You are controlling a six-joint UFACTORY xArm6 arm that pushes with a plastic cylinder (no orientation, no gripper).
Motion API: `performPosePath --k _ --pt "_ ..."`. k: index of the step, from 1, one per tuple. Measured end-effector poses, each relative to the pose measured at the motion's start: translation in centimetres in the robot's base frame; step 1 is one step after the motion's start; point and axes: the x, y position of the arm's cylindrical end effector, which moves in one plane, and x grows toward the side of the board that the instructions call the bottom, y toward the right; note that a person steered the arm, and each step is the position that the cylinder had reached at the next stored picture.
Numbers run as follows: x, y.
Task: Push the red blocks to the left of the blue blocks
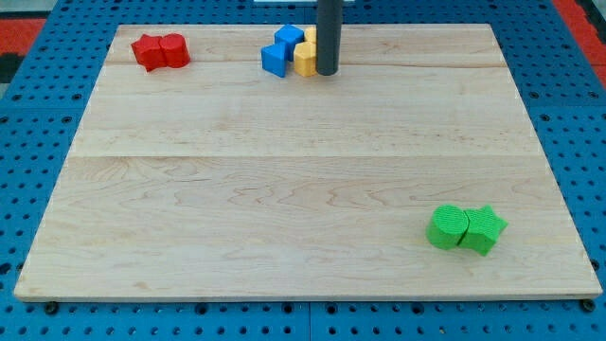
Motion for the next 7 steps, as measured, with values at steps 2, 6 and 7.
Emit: performPosePath --k 2,6,7 --pt "2.9 -13.4" --pt "-3.6 -23.6" --pt "-3.6 -19.2"
